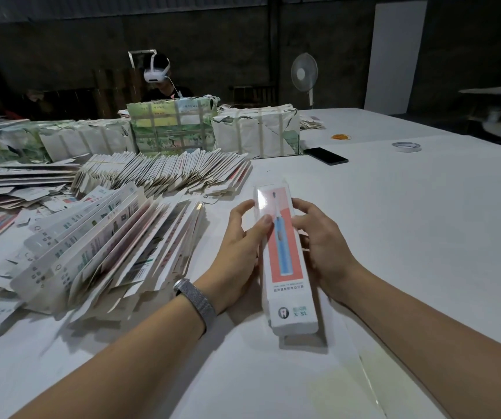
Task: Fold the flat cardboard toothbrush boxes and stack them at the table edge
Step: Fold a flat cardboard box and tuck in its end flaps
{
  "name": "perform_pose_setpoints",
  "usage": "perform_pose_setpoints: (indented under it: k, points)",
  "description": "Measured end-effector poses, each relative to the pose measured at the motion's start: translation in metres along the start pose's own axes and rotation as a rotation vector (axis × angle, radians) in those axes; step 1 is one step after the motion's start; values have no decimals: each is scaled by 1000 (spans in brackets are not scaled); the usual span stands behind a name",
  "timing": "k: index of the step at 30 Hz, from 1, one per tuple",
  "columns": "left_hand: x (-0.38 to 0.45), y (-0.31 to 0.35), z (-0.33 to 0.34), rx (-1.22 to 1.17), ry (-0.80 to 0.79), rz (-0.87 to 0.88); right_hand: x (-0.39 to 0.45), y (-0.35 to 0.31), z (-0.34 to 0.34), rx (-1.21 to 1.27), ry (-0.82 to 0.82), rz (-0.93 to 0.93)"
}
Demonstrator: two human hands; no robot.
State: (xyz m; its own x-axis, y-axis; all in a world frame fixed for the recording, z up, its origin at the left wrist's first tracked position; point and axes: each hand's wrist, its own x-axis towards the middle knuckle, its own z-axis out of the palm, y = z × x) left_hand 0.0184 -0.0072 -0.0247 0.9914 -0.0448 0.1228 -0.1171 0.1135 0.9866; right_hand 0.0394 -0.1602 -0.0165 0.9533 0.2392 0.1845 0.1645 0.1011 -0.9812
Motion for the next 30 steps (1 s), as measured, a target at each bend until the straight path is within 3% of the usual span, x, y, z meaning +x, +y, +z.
perform_pose_setpoints:
  k: [30]
  points:
    - [-1,2,3,-53,10,86,-4,-2,-1,-37,-142,-41]
